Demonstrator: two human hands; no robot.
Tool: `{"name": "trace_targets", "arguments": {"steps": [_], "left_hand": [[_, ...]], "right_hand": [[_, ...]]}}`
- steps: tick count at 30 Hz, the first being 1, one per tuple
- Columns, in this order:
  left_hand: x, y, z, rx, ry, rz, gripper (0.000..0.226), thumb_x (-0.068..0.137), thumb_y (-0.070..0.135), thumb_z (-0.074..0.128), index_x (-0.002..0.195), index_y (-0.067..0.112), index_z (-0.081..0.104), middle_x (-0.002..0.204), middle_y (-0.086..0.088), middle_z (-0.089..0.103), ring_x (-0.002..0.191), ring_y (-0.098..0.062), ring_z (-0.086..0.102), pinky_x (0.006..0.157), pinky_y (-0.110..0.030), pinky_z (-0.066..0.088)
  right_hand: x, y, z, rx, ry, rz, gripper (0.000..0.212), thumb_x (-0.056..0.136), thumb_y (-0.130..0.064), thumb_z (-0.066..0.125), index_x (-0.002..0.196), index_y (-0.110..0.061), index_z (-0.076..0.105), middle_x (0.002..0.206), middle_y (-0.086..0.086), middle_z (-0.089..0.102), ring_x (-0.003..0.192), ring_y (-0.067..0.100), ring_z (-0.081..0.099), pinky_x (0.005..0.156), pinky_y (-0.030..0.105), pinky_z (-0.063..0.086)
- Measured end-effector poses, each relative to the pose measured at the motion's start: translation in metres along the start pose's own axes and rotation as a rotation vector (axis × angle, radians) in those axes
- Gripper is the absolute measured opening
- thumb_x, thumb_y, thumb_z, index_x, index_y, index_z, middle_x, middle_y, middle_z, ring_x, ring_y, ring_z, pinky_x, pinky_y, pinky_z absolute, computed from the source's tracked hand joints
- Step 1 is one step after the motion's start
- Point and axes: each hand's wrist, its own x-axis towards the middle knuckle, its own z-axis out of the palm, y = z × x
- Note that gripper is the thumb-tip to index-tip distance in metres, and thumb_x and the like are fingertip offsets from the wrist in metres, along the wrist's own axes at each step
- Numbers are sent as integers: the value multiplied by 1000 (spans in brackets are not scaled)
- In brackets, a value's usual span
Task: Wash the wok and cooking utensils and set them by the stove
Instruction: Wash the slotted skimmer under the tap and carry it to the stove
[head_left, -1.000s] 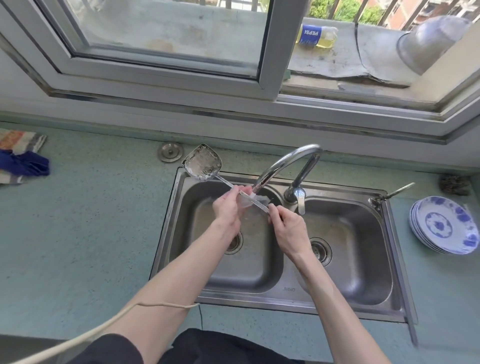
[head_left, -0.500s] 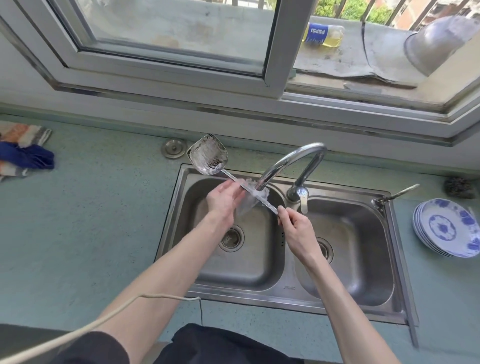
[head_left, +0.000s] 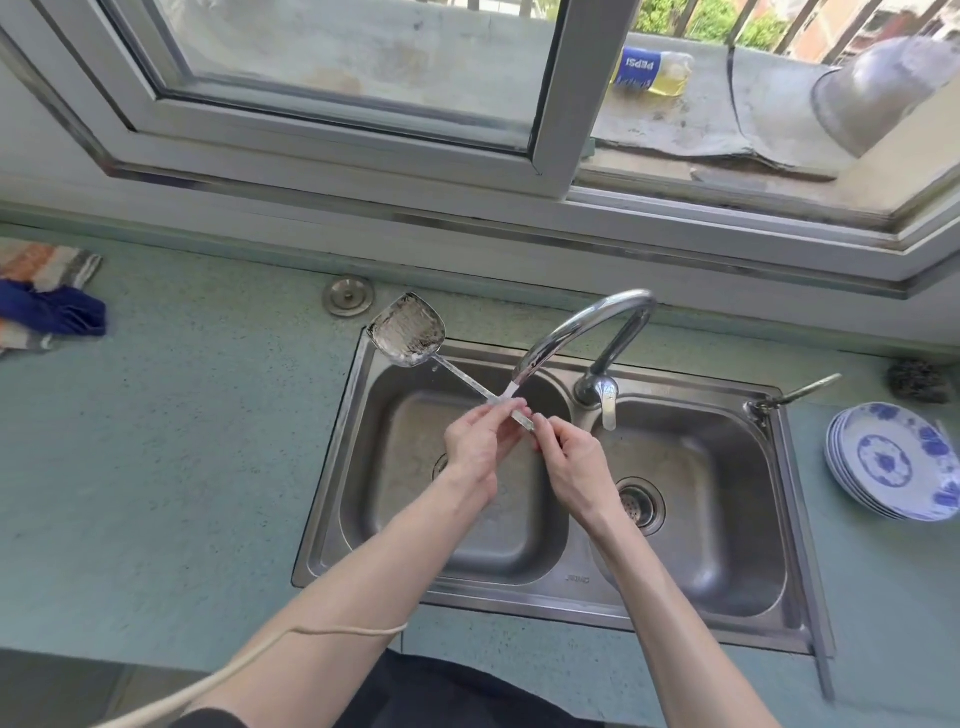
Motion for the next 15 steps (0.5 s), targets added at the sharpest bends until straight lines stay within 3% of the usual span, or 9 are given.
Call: {"name": "trace_targets", "arguments": {"steps": [3, 6, 9, 12, 15], "left_hand": [[14, 24, -3, -56, 91, 42, 20, 93, 0, 68, 112, -5, 64, 106, -22, 73, 69, -16, 74, 56, -28, 60], [22, 40, -7, -71, 117, 69, 24, 95, 0, 66, 117, -3, 58, 109, -22, 74, 78, -19, 76, 73, -32, 64], [24, 47, -10, -90, 154, 114, 27, 94, 0, 67, 119, -3, 56, 108, -23, 74, 84, -23, 75, 81, -36, 63], [24, 52, -12, -121, 213, 142, 17, 93, -1, 68, 106, 2, 57, 108, -22, 74, 91, -27, 74, 89, -41, 61], [24, 57, -16, -102, 236, 167, 10, 94, -1, 66, 96, 5, 59, 107, -20, 73, 94, -28, 73, 92, -41, 59]], "right_hand": [[-8, 5, -6, 19, -11, 0, 45, 107, -42, 50, 64, -27, 51, 53, -13, 47, 53, 7, 41, 60, 30, 36], [-14, 9, -9, 154, -35, 23, 39, 105, -42, 56, 68, -30, 61, 59, -10, 48, 58, 10, 40, 60, 32, 35], [-9, 15, -2, 283, 1, 106, 31, 102, -40, 62, 77, -23, 68, 66, -6, 56, 61, 11, 43, 61, 30, 36], [-2, 15, 11, 364, -11, 180, 28, 101, -39, 63, 85, -18, 71, 68, -5, 55, 61, 14, 41, 60, 35, 35], [8, 8, 22, 328, -38, 172, 27, 103, -36, 60, 88, -19, 74, 65, -14, 52, 57, 8, 39, 57, 27, 34]]}}
